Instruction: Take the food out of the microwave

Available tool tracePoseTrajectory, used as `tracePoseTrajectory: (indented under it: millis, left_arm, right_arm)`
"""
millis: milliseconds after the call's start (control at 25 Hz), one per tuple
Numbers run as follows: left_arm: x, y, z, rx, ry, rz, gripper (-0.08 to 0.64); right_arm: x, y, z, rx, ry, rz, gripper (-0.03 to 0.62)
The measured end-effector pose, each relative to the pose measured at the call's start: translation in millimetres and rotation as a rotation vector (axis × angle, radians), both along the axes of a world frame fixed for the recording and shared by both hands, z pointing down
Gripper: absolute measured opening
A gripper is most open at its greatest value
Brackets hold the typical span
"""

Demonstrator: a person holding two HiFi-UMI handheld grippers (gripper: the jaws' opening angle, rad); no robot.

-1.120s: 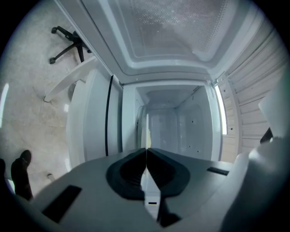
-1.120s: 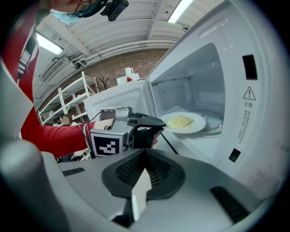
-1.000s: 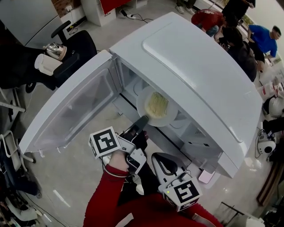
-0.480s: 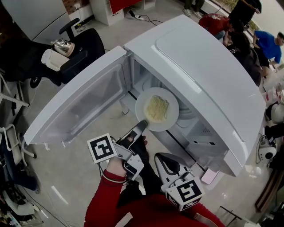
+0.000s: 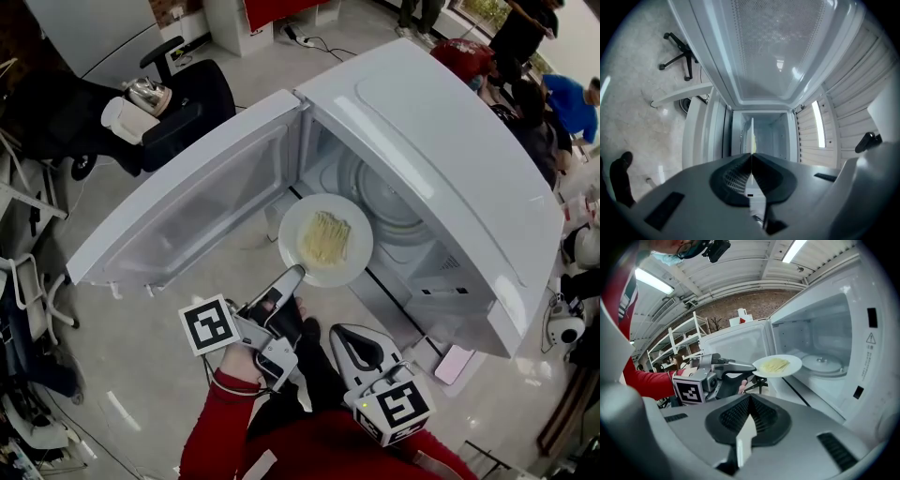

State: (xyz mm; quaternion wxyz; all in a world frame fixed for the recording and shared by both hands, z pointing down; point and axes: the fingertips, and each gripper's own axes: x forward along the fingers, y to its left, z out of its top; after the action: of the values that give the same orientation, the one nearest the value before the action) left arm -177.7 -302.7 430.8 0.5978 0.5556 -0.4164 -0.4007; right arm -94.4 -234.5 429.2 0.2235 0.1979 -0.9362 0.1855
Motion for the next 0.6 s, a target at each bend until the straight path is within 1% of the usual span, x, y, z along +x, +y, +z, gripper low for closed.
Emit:
tracePoseTrajectory:
  millis: [240, 600]
  left_arm:
    - [-6, 23, 0, -0.002, 0.008, -0.025, 0.015]
    - [-41, 51, -2, -0.017, 0.014, -0.08, 0.015]
  right_arm:
    - [-4, 16, -1, 0.009, -0.002, -0.023, 0.011]
    - [-27, 17, -6, 0.02, 0.004, -0.052, 0.011]
